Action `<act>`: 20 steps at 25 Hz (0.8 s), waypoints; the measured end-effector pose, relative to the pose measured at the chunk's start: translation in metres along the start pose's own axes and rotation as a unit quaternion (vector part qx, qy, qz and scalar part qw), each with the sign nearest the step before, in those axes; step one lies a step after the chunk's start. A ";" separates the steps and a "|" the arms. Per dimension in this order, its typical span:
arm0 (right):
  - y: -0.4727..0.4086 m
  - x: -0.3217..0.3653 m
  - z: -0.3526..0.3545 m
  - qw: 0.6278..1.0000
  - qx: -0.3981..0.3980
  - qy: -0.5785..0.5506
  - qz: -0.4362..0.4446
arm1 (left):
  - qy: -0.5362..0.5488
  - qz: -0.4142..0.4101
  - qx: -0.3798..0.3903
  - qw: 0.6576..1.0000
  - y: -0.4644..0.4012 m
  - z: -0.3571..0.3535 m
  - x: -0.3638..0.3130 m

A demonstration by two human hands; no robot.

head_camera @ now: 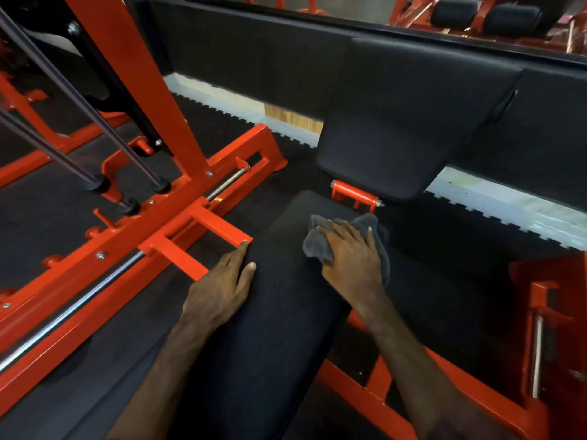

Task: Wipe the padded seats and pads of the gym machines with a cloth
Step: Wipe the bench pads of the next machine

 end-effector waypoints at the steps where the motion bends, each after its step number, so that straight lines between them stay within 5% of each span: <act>1: 0.004 -0.002 -0.003 1.000 0.005 0.006 -0.004 | 0.001 -0.001 -0.003 1.000 0.001 0.000 -0.002; 6: 0.003 0.044 -0.020 0.993 0.022 0.001 0.119 | -0.005 -0.001 -0.018 1.000 -0.001 0.001 -0.004; 11: -0.031 0.036 -0.030 0.998 0.043 0.030 0.019 | -0.028 0.019 -0.030 0.999 -0.002 -0.002 -0.010; 16: -0.033 0.077 -0.046 0.987 0.046 -0.001 0.154 | -0.036 0.006 -0.032 0.999 -0.006 -0.005 -0.006; 20: -0.060 0.051 -0.041 0.997 0.052 0.016 0.050 | -0.056 0.009 -0.035 0.998 -0.003 -0.006 -0.008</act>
Point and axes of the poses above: each hand's wrist, its own y-axis away from the middle knuckle, its own z-axis out of the back of the hand, x = y × z, the point moved 5 cm from there along -y, towards the middle knuckle, and after that the axes turned 4 degrees about -z, right-handed, at the moved point
